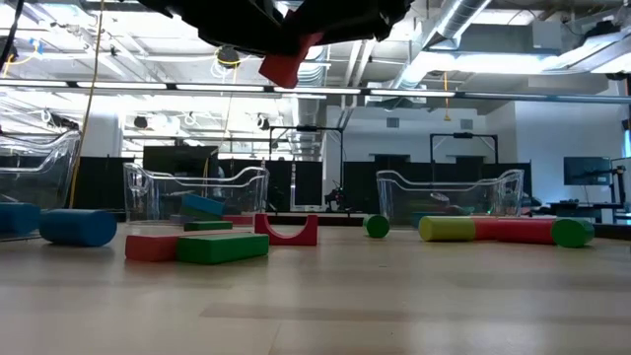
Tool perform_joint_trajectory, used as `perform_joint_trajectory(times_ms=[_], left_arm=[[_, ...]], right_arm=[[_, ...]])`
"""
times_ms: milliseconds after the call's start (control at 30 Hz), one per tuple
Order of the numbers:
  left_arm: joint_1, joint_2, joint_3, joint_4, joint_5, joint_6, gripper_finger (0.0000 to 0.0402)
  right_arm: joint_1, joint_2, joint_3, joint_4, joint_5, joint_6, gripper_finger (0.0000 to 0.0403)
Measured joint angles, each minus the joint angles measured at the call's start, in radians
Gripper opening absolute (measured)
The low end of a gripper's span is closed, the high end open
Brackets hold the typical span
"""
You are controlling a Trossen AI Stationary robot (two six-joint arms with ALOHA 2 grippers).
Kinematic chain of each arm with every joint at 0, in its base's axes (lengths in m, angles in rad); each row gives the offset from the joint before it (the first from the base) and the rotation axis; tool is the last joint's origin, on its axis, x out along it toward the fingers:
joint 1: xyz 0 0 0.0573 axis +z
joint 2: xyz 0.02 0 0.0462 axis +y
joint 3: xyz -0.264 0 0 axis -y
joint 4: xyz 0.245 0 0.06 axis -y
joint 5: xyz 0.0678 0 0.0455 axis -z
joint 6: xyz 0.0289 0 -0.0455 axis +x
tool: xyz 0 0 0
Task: Sort blocks by size
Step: Put the orange arch block into the top right transparent bin
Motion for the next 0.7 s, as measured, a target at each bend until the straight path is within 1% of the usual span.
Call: perform_joint_trajectory(times_ms=[167, 533, 700], left_arm=[[0.0, 0.0, 0.0, 0.001, 0.003, -0.009, 0.0045], [-0.001, 0.0, 0.0, -0.002, 0.005, -0.011, 0.0105], [-0.002, 0.0, 0.0, -0.016, 0.005, 0.013, 0.0135]], right_arm=[[0.0, 0.0, 0.0, -0.003, 0.0, 0.003, 0.0166], [0.014, 0.0, 0.0, -0.047, 0.0, 0.021, 0.0162], [0.014, 0.0, 0.0, -0.089, 0.006, 0.05, 0.0162]])
